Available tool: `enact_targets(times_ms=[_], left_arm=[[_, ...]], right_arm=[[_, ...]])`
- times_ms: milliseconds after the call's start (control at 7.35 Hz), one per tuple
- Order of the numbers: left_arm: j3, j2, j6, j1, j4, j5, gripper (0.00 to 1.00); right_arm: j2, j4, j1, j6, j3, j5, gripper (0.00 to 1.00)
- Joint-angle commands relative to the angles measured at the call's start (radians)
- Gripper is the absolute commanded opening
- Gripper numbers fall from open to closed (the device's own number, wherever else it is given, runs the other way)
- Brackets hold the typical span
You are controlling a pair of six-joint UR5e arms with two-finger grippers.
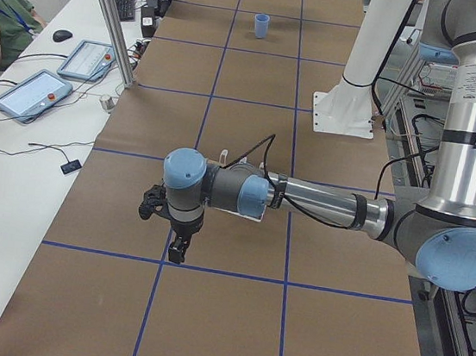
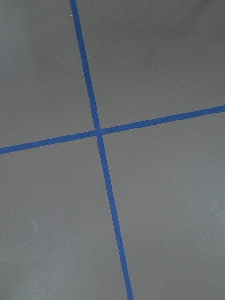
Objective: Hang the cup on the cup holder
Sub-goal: 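Reach the right gripper down to the rim of the light blue cup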
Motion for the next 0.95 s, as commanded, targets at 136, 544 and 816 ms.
enact_targets(times_ms=[136,544,816], left_arm=[[0.001,0.001,0.000,0.000,-0.002,0.000,0.98],[0.001,-0.001,-0.006,0.001,0.000,0.000,0.98],[0.001,-0.001,-0.006,0.001,0.000,0.000,0.98]], right_arm=[[-0.050,0.170,-0.148,0.058,-0.001,-0.002,1.00],[-0.049,0.168,-0.207,0.060,-0.003,-0.005,1.00],[-0.040,0.168,-0.251,0.105,-0.016,-0.020,1.00]])
